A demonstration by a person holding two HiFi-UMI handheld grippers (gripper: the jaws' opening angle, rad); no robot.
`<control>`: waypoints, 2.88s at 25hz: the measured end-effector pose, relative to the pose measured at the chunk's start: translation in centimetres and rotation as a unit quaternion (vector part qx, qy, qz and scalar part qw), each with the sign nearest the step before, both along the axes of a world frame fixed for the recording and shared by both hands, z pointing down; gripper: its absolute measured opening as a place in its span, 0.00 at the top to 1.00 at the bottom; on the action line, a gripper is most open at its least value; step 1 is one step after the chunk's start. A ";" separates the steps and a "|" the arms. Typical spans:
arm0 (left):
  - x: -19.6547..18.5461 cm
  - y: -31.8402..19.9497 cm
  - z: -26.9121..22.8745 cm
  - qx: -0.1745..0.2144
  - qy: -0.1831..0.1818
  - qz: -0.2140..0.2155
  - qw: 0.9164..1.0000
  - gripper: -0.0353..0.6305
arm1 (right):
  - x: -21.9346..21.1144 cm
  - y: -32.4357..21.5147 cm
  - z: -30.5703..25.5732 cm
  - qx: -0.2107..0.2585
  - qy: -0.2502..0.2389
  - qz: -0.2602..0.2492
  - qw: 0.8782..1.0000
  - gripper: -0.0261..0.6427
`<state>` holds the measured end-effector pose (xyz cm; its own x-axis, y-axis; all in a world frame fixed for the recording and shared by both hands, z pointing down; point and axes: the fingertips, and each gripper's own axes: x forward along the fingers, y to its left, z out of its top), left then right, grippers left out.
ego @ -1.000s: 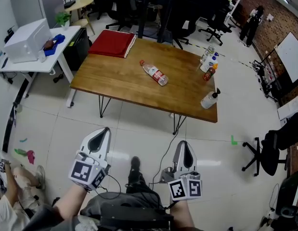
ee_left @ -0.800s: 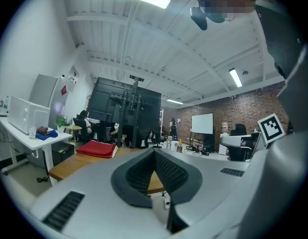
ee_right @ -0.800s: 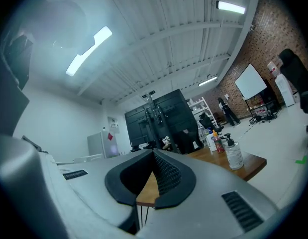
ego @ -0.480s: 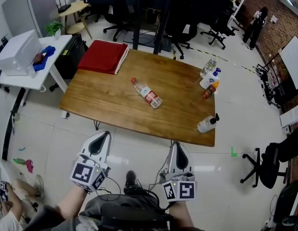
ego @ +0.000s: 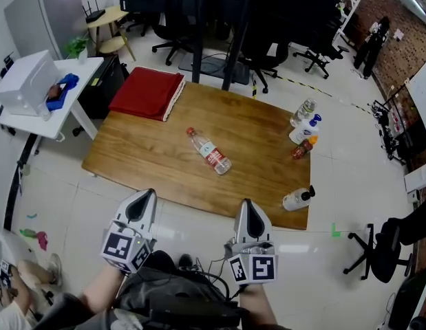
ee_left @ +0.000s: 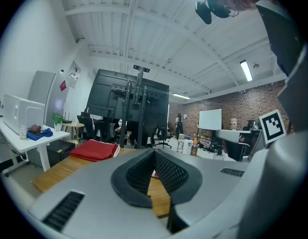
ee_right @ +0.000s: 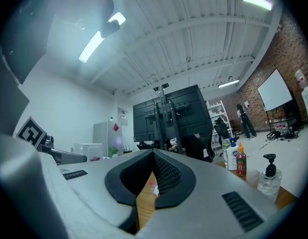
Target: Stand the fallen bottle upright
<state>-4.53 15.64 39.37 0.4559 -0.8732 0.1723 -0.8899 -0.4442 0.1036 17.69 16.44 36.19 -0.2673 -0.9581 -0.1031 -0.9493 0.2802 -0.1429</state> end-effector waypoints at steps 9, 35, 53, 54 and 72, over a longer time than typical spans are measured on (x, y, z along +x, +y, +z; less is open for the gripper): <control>-1.5 -5.1 2.5 -0.019 -0.007 0.005 1.000 0.90 | -2.1 -2.2 3.6 -0.051 0.018 -0.013 0.998 0.92; -10.2 -25.7 7.9 -0.075 -0.003 0.088 0.993 0.90 | -12.9 -21.7 8.8 -0.157 0.133 0.034 0.978 0.92; -7.3 -28.7 11.6 -0.116 -0.015 0.097 0.988 0.90 | -11.5 -25.5 11.9 -0.220 0.158 0.030 0.962 0.92; -6.9 -28.6 11.6 -0.119 -0.017 0.093 0.988 0.90 | -11.2 -25.6 12.0 -0.223 0.154 0.020 0.963 0.92; -3.4 -31.1 12.6 -0.123 -0.045 0.061 0.990 0.90 | -8.8 -28.7 15.4 -0.283 0.154 -0.058 0.945 0.67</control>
<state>-7.96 -15.41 51.94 0.5293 -0.7391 0.4166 -0.8413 -0.5207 0.1452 8.93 -12.30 51.58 -0.3073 -0.7985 0.5176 -0.9378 0.3464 -0.0223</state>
